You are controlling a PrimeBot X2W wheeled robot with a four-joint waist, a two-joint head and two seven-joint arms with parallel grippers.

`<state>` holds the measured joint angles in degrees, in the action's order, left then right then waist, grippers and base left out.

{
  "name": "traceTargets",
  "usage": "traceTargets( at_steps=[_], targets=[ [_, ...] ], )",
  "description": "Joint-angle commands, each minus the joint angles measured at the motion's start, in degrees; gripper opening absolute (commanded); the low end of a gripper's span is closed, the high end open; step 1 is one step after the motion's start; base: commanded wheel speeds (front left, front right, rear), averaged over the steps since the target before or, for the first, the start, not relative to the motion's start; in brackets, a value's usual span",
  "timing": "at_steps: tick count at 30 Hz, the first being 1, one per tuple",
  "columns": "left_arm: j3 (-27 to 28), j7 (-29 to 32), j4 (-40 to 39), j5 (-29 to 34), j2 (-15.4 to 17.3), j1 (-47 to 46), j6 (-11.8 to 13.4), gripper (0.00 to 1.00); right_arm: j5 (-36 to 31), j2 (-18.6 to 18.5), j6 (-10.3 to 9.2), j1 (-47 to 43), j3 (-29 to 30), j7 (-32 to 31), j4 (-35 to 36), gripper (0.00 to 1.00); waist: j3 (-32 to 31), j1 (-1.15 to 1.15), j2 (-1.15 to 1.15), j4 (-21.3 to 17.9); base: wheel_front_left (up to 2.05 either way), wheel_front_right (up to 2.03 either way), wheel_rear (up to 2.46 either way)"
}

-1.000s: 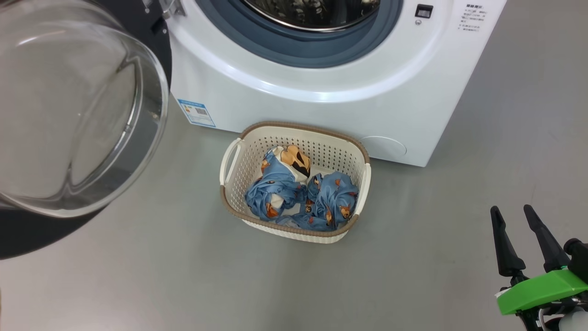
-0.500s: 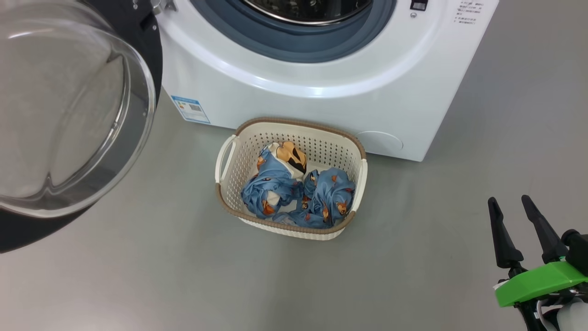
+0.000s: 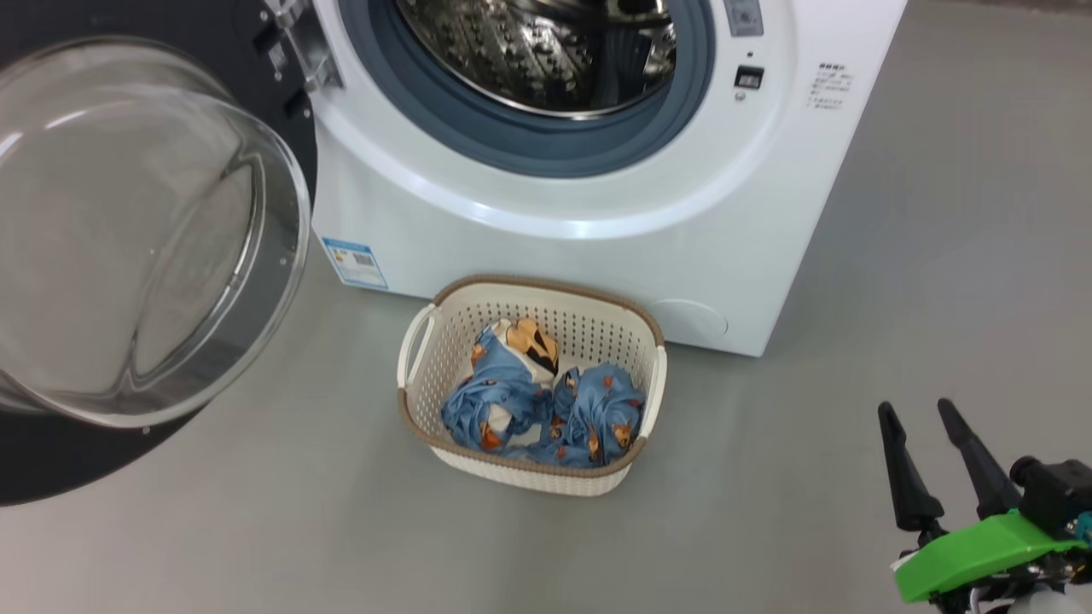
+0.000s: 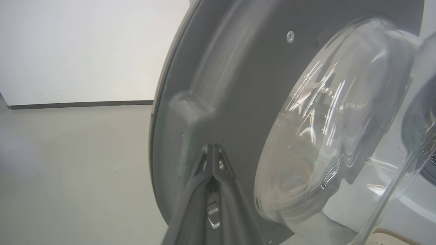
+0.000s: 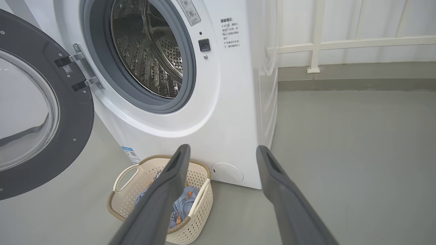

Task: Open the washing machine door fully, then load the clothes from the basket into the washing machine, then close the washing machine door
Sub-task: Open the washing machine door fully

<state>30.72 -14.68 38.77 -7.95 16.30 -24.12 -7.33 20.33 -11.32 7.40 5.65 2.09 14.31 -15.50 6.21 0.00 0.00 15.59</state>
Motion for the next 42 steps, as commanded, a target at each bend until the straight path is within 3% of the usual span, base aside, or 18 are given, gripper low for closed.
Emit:
traceTargets(
  at_steps=[1, 2, 4, 7, 8, 10, 11, 26, 42],
  targets=[
    [-0.1, -0.3, -3.2, -1.6, 1.8, 1.6, -0.1, 0.02, 0.1, -0.4, 0.09, -0.7, -1.7, 0.7, 1.0, 1.00, -2.5, 0.00, 0.00, -0.5, 0.00, 0.00, 0.00],
    [-0.1, -0.3, -3.2, -1.6, 1.8, 1.6, -0.1, 0.02, 0.1, -0.4, 0.09, -0.7, -1.7, 0.7, 1.0, 1.00, -2.5, 0.00, 0.00, -0.5, 0.00, 0.00, 0.00],
    [-1.9, -0.3, -5.3, -3.0, 1.3, 4.1, -0.1, 0.29, 0.4, -0.2, 0.09, -1.2, -1.8, 0.7, 0.8, 1.00, -3.5, 0.00, 0.00, -0.5, 0.00, 0.00, 0.00],
    [-3.8, -0.3, -8.1, -5.1, 0.7, 7.4, -0.1, 0.50, 0.6, 0.1, 0.09, -2.1, -2.0, 0.7, 0.8, 1.00, -4.8, 0.00, 0.00, -0.6, 0.00, 0.00, 0.00],
    [-4.4, -0.3, -9.1, -5.6, 0.5, 8.5, -0.1, 0.71, 0.7, 0.2, 0.09, -2.4, -2.0, 0.7, 0.7, 1.00, -5.2, 0.00, 0.00, -0.7, 0.00, 0.00, 0.00],
    [-5.1, -0.3, -11.1, -6.4, -0.1, 10.6, -0.1, 0.97, 0.8, 0.4, 0.09, -2.9, -2.2, 0.7, 0.6, 1.00, -5.8, 0.00, 0.00, -0.8, 0.00, 0.00, 0.00],
    [-5.5, -0.3, -12.1, -6.8, -0.5, 11.5, -0.1, 1.00, 0.9, 0.4, 0.09, -3.1, -2.3, 0.7, 0.7, 1.00, -6.0, 0.00, 0.00, -0.9, 0.00, 0.00, 0.00],
    [-14.0, -0.3, -22.6, -8.8, -5.4, 20.9, -0.1, 1.00, 1.3, 0.8, 0.09, -4.4, -1.6, 0.7, 1.4, 1.00, -6.5, 0.00, 0.00, -4.5, 0.00, 0.00, 0.00],
    [-21.7, -0.3, -26.9, -11.0, -5.9, 21.7, -0.2, 1.00, 1.0, 1.5, 0.09, -2.8, 0.1, 0.7, 2.3, 1.00, -3.7, 0.00, 0.00, -11.7, 0.00, 0.00, 0.00]
  ],
)
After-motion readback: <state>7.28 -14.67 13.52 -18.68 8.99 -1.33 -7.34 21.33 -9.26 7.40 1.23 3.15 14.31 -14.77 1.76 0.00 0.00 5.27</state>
